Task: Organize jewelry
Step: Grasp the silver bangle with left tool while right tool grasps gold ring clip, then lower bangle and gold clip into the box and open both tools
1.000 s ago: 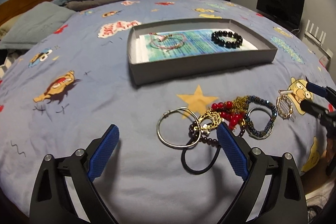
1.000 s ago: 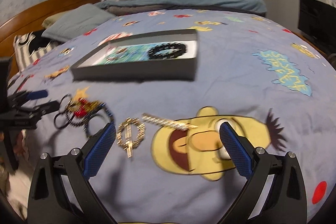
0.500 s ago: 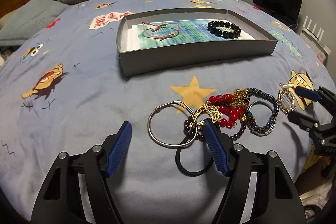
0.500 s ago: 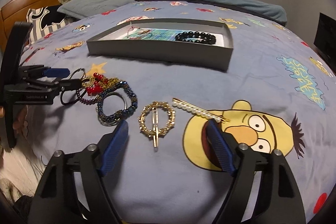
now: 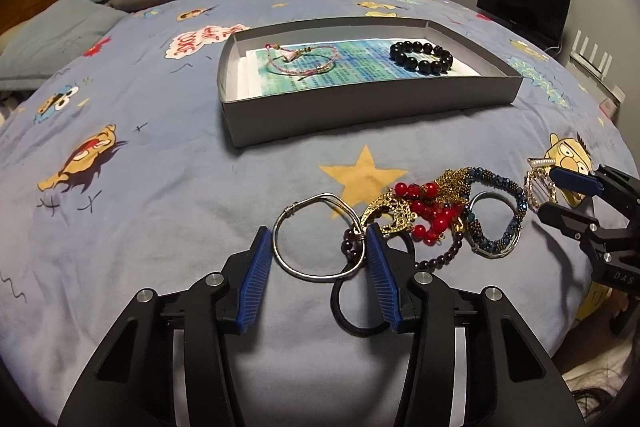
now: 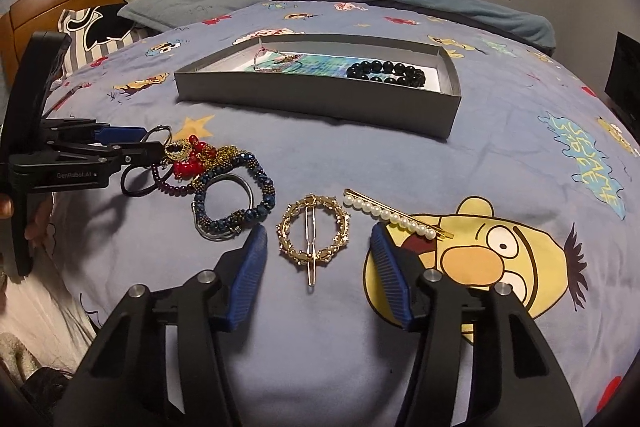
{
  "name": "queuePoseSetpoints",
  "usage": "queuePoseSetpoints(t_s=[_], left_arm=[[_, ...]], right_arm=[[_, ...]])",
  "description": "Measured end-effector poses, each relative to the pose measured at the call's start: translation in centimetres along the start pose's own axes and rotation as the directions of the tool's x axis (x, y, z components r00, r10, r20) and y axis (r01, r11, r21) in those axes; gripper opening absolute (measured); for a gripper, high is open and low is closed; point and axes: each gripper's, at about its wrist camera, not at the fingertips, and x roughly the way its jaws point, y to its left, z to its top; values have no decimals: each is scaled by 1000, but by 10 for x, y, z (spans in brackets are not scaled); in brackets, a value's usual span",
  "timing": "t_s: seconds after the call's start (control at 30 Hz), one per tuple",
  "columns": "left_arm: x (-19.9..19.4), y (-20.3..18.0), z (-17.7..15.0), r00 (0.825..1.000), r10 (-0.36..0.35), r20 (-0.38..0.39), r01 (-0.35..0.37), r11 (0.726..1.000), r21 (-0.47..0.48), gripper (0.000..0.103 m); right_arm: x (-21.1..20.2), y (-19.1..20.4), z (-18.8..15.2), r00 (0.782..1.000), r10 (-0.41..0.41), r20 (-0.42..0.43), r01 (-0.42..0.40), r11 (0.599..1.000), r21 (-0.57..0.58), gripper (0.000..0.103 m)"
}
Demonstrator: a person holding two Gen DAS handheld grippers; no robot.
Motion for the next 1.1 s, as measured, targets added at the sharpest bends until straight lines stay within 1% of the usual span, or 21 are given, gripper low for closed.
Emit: queuePoseSetpoints(t_s=[0.23, 0.27, 0.3, 0.33, 0.5, 0.63, 0.7, 0.8, 0.9, 0.97, 1.1], left_arm=[[0, 0, 0, 1000, -2, 4, 2, 1000, -2, 50], [-1, -1, 0, 1000, -1, 5, 1, 1000, 0, 50], [-1, -1, 1, 1000, -1, 6, 1, 1000, 1, 50], [-1, -1, 1, 1000, 1, 7, -1, 1000, 3, 50], [-6, -1, 1, 1000, 0, 24, 0, 1000, 10, 50], [-16, 3, 3, 997, -8, 71, 9, 1000, -9, 50], [-20, 4, 6, 996, 6, 89, -5, 1000, -6, 50], [-24, 3, 13, 994, 24, 107, -25, 1000, 6, 50], [-34, 3, 30, 989, 22, 149, -23, 1000, 3, 50], [-37, 4, 46, 986, 13, 167, -13, 1000, -1, 50], [-34, 7, 77, 982, -7, 190, 10, 1000, -17, 50]], right_arm=[[4, 6, 1, 1000, -20, 0, 20, 999, -34, 51], [6, 8, 1, 1000, -30, 0, 30, 999, -42, 49], [8, 9, 1, 999, -39, -2, 39, 998, -50, 42], [9, 10, 1, 999, -47, -6, 47, 997, -55, 39], [6, 7, 3, 999, -34, 8, 34, 999, -38, 39], [-3, 2, 7, 999, -8, 43, 8, 1000, 4, 39], [-9, 2, 12, 998, -11, 70, 9, 1000, 15, 39], [-14, 0, 24, 995, -19, 94, 18, 1000, 16, 39], [-17, -5, 41, 993, -31, 115, 27, 999, 30, 39], [-19, -9, 60, 990, -37, 134, 32, 999, 33, 39], [-16, -19, 95, 984, -73, 159, 69, 997, 31, 39]])
